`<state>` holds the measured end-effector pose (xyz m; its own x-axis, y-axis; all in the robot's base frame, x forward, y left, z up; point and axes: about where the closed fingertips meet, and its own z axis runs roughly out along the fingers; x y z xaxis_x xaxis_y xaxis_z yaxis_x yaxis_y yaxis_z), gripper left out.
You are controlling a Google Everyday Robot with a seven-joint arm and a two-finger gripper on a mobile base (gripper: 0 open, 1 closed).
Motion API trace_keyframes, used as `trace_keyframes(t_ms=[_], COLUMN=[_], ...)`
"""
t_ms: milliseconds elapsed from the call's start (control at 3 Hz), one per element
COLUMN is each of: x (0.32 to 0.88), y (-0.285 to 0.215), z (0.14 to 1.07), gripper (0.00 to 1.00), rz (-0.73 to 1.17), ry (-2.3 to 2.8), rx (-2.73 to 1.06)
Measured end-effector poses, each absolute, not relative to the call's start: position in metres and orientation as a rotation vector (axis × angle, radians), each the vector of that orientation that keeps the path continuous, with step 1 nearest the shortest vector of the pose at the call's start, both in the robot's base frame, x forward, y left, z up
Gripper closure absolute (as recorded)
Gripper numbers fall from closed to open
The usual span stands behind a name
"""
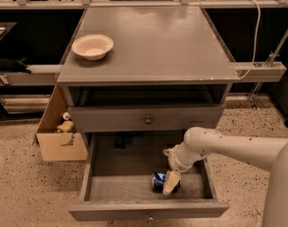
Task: Pick pepsi can from middle drawer and place on counter
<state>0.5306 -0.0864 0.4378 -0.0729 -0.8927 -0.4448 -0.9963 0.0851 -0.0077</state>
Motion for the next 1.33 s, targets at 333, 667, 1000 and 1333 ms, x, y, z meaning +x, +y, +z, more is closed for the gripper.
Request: trace_keyframes(t_ms=[333,667,1000,1333], x=[0.540,0.548,0.551,0.550], y=[-0.087,-0.089,-0.098,-0.106], z=[0.417,0.396,0.374,0.358], gripper=[0.00,0.00,0.15,0.38], rz=[0.445,0.469,0.497,0.506], ry=[2.034,2.046,2.068,2.091], rx=[-1.870,-1.871,-1.856,-1.847])
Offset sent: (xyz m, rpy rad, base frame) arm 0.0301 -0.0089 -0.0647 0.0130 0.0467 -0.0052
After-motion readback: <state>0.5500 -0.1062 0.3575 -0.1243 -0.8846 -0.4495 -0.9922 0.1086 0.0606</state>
